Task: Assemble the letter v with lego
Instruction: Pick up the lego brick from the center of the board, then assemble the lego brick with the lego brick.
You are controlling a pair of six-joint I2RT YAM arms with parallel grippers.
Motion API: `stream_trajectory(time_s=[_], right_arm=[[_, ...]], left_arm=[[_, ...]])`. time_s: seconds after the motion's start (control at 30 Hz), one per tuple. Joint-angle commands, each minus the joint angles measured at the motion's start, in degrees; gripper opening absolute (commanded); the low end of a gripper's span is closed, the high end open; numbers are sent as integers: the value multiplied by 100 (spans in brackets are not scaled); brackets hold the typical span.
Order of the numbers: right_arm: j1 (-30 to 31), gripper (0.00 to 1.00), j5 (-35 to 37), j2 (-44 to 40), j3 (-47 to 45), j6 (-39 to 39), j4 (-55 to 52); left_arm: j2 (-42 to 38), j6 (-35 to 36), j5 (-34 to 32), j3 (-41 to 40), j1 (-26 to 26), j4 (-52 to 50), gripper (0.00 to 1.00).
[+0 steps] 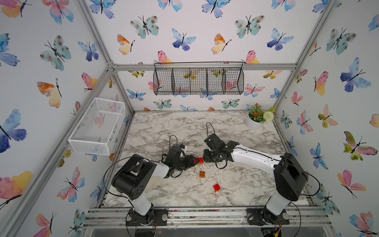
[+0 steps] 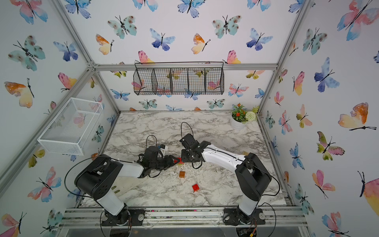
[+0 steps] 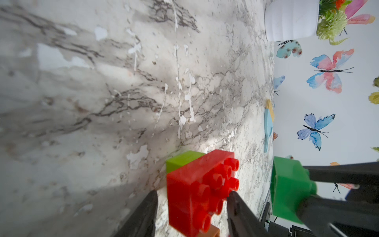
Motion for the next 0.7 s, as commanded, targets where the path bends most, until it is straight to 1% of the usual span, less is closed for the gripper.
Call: stream_trajectory(time_s=[0.0, 0.23, 0.47, 0.67], right_arm=[[53, 6, 23, 182, 191, 54, -7], [84, 6, 142, 388, 315, -20, -94], [136, 6, 166, 533, 440, 14, -131], [211, 6, 231, 655, 509, 72, -212]], left_arm=[[358, -103, -312, -194, 28, -740, 55], [436, -63, -407, -241, 34, -950, 53], [507, -121, -479, -267, 33, -1024, 46], [488, -113, -505, -377, 29, -1047, 46]])
